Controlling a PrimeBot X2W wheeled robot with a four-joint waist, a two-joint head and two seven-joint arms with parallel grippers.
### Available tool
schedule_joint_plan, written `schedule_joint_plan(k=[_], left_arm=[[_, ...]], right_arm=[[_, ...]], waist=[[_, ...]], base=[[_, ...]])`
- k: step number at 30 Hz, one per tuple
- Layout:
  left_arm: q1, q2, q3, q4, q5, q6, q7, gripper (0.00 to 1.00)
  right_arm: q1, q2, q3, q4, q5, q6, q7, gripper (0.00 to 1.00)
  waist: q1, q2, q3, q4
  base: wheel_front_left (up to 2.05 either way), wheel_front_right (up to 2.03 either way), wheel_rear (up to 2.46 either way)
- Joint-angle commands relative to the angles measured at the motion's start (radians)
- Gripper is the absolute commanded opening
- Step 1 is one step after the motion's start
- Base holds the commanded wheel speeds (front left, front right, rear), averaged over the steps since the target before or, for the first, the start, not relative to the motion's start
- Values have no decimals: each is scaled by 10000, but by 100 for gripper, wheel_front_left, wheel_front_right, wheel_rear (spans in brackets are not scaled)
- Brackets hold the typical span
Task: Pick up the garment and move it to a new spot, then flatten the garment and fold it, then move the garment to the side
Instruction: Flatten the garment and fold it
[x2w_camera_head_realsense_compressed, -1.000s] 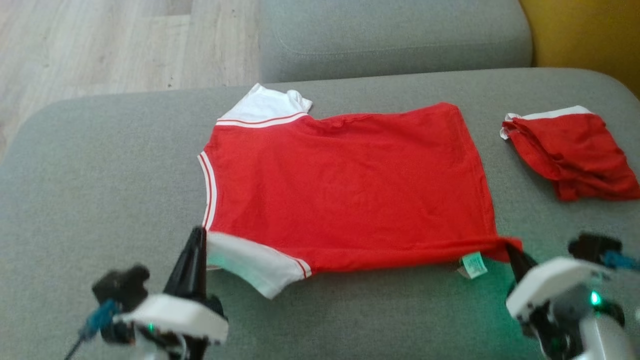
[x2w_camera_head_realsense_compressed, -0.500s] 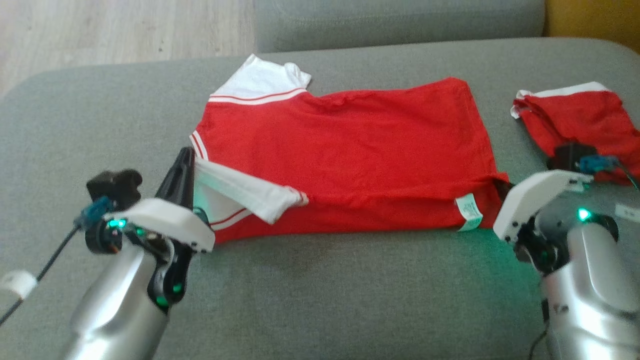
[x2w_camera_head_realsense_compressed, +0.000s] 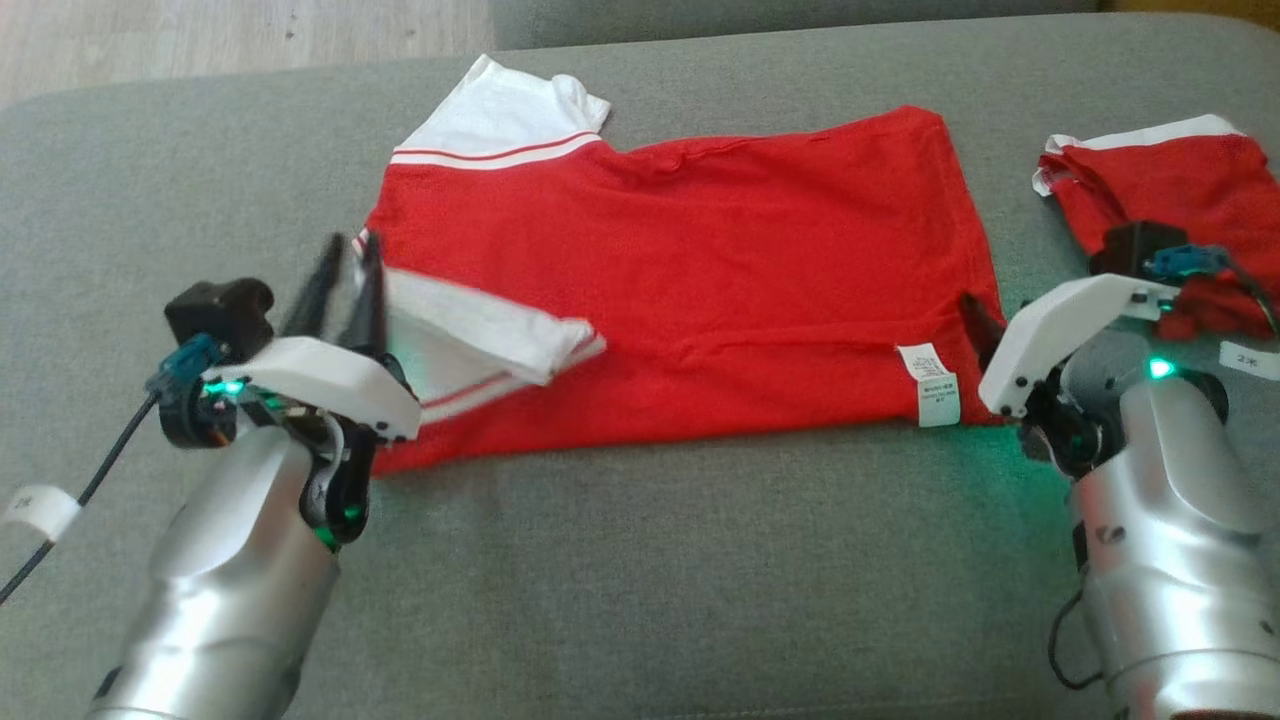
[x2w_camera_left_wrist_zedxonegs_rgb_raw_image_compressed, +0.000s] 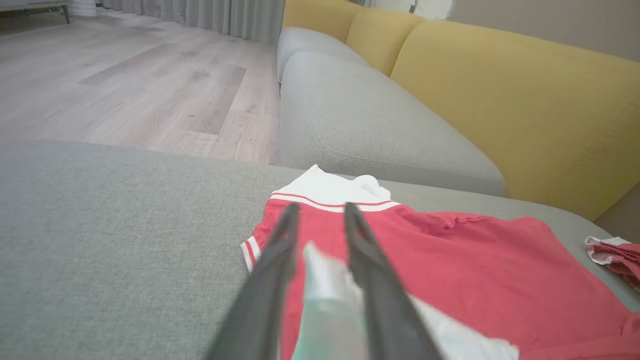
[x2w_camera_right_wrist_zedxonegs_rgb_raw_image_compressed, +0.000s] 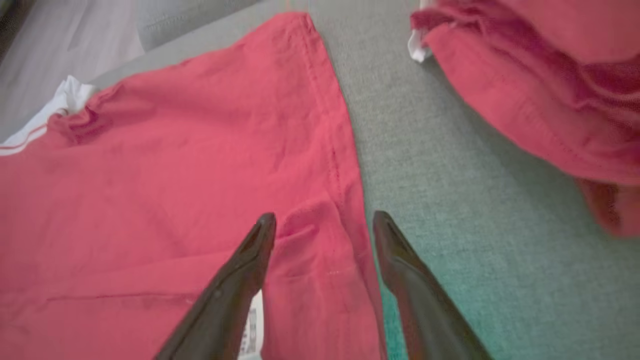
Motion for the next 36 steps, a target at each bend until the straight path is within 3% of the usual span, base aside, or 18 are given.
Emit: schedule_joint_plan(k=[1,7,13,23,29,36], left_arm=[[-636,261,299,-119,116,-75,-237,100],[-660,294,423,23,40,-306,-775,100],[362,578,552,-515,-184,-365,-936,100],[3011,712,415,-1862,-807,561,213,100],[3308,625,509,-1972,-1081,1092,693,100],[3249,535,667,-1705,-1464,1266,1142,100]], right_arm=[[-619,-30,195,-270,110,39,-298,100],[-724,-30,317,-307,367,39,-1186,100],[381,-105,633,-1237,141,39,-2170,100],[3192,-47,409,-3558,-125,39,-3211,100],[3943,-33,674,-4368,573,39,-3393,100],[4010,-32,833,-4462,860,39,-3445,100]], waist=[[-1,0,-32,-18],[-1,0,-347,-29],[-1,0,-847,-11],[-1,0,-918,10],[-1,0,-515,-259],[-1,0,-205,-529]], base=[[0,0,0],[0,0,0],[0,0,0],[0,0,0],[0,0,0],[0,0,0]])
